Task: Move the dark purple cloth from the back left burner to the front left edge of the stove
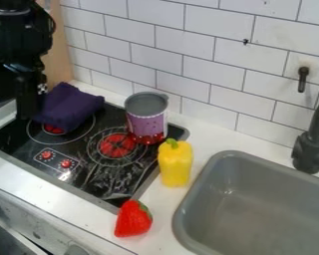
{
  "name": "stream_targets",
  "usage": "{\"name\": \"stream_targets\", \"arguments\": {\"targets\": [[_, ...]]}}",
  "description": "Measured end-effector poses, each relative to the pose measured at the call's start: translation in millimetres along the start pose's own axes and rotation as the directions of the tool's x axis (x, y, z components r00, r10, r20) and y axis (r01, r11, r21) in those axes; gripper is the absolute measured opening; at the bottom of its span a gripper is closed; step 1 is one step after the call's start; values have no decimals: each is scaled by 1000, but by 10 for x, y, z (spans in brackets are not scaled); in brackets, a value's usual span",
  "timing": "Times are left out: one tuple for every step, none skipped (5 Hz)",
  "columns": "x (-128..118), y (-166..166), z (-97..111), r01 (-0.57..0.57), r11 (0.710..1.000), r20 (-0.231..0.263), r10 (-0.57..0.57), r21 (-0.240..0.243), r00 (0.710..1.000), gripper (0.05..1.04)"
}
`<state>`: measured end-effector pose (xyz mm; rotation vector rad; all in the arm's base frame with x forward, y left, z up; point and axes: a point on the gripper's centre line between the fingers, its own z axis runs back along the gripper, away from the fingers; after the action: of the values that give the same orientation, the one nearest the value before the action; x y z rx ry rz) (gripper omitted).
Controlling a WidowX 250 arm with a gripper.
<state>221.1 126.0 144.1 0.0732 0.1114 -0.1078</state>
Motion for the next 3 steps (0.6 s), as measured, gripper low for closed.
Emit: {"name": "stream_targets", "arguments": {"targets": [[3, -17, -60, 4, 1000, -20, -4, -16, 1000, 1001], [258, 202, -77, 2, 998, 18, -1, -57, 1000, 1001], [432, 436, -153, -14, 999, 42, 16, -46, 999, 1001]]}}
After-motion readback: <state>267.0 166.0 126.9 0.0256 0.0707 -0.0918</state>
